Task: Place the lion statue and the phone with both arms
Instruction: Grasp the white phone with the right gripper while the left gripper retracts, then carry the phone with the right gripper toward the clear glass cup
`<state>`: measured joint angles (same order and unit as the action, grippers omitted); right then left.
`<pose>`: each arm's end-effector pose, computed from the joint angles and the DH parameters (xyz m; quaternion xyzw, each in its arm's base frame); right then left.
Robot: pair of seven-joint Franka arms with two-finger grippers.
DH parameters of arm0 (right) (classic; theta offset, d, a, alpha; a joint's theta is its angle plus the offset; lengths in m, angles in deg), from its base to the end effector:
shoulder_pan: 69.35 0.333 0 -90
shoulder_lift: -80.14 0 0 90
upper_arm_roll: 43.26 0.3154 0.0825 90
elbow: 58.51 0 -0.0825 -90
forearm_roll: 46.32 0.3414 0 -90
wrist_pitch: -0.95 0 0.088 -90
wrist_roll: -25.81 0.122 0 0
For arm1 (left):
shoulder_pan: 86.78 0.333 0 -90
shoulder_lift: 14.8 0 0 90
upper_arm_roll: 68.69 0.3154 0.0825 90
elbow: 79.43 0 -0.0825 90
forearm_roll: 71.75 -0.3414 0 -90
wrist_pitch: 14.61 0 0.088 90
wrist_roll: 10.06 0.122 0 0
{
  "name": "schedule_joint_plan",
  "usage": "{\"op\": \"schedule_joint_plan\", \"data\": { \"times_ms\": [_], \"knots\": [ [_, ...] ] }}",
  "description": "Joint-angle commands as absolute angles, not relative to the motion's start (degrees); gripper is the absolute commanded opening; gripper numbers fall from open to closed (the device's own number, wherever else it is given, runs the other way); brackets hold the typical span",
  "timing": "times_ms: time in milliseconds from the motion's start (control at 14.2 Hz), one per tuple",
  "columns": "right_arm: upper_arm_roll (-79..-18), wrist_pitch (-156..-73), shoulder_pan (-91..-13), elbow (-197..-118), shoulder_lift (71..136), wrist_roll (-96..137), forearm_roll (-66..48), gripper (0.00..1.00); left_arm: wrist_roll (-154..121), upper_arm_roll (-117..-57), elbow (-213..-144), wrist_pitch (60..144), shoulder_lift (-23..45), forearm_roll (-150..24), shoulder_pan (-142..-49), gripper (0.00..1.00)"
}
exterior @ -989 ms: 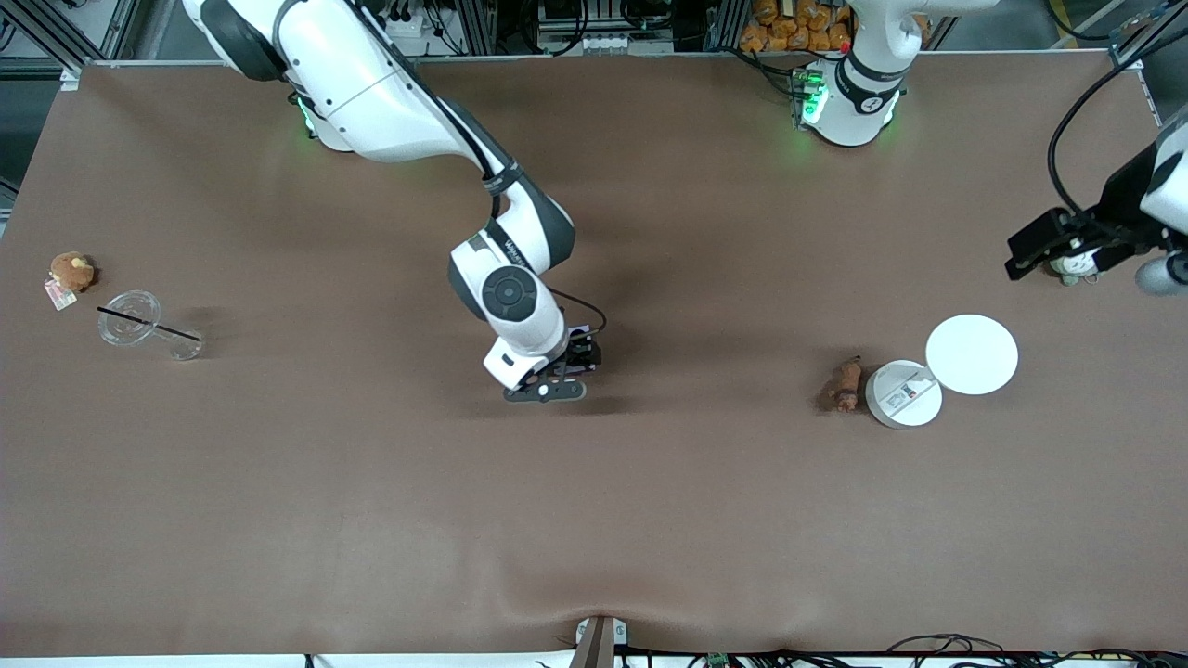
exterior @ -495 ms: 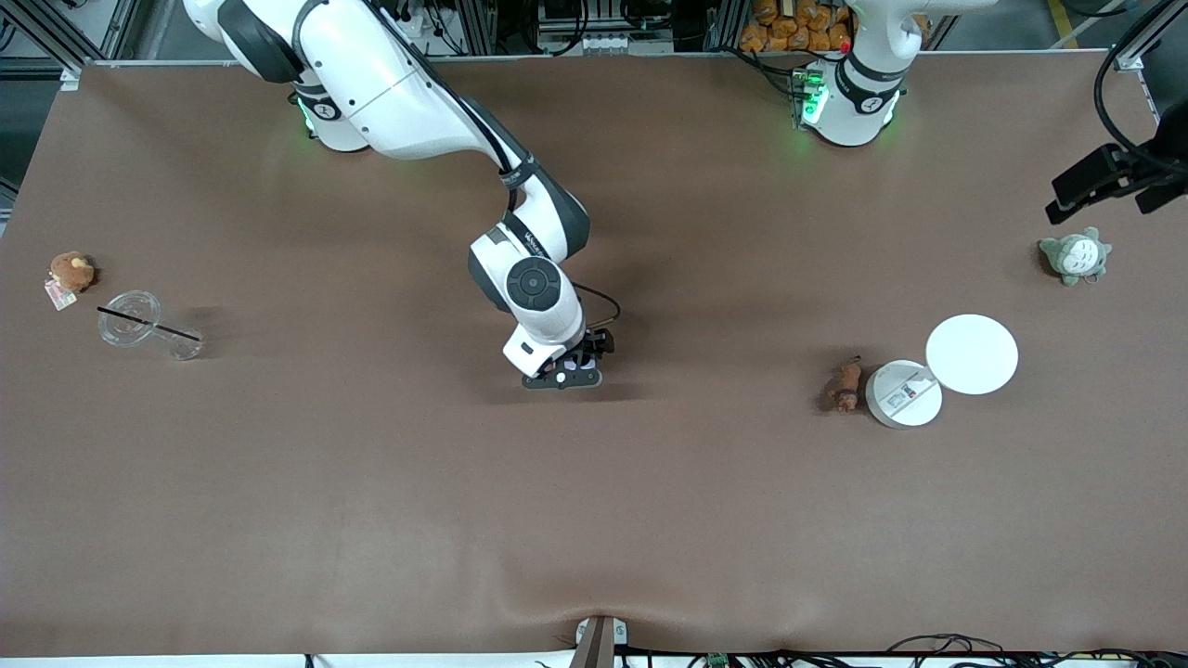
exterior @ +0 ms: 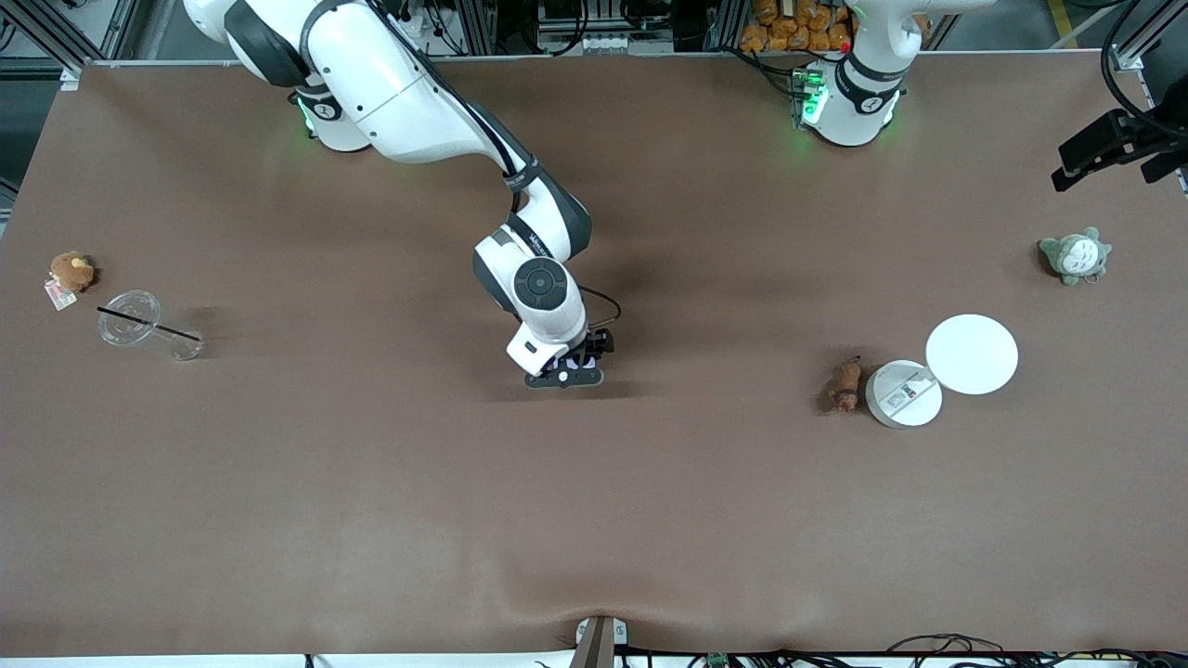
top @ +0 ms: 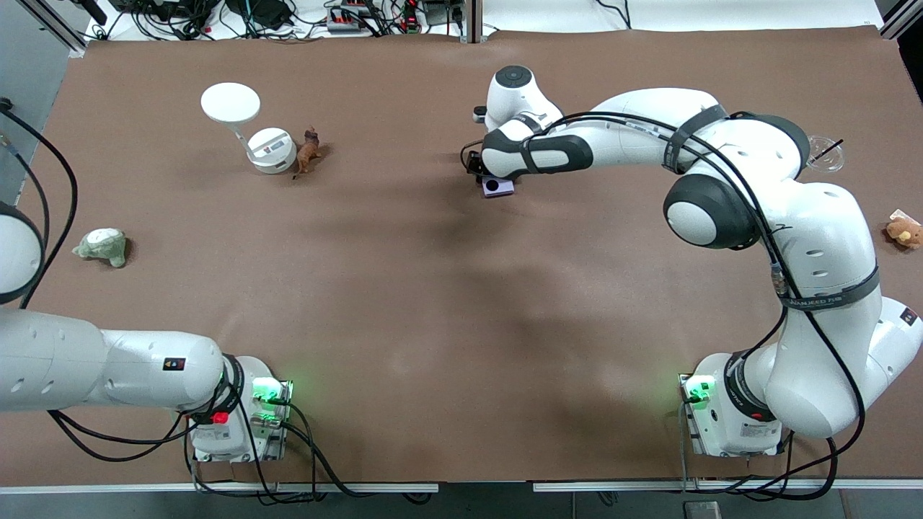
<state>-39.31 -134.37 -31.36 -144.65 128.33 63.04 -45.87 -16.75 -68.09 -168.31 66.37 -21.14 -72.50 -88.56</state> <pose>0.5126 0.4502 0.1828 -0.9992 -0.0266 0.0108 0.0279 0.4596 -0.0074 0.6574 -0.9987 -0.0490 0.0132 0.0068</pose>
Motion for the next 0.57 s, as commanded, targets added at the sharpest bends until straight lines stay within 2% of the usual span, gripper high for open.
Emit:
{"op": "schedule_joint_plan", "data": {
  "times_ms": [0,71,141,495],
  "knots": [
    [-40.3,-134.8,-30.5,-143.8,129.2,64.6,-47.9,0.23,-15.7,-69.1,-172.0,67.2,-24.4,-71.6,-86.9,1.0],
    [-40.3,-134.8,-30.5,-143.8,129.1,64.6,-47.9,0.08,-15.7,-70.0,-172.2,67.1,-24.5,-71.6,-86.8,1.0],
    [-40.3,-134.7,-30.5,-143.8,128.9,64.6,-47.9,0.0,-15.7,-71.0,-172.3,67.1,-24.6,-71.6,-86.5,1.0],
    [-40.6,-133.1,-32.8,-143.6,125.9,66.0,-47.6,0.0,-15.8,-72.3,-172.6,67.8,-24.6,-71.6,-86.4,1.0]
  ]
}}
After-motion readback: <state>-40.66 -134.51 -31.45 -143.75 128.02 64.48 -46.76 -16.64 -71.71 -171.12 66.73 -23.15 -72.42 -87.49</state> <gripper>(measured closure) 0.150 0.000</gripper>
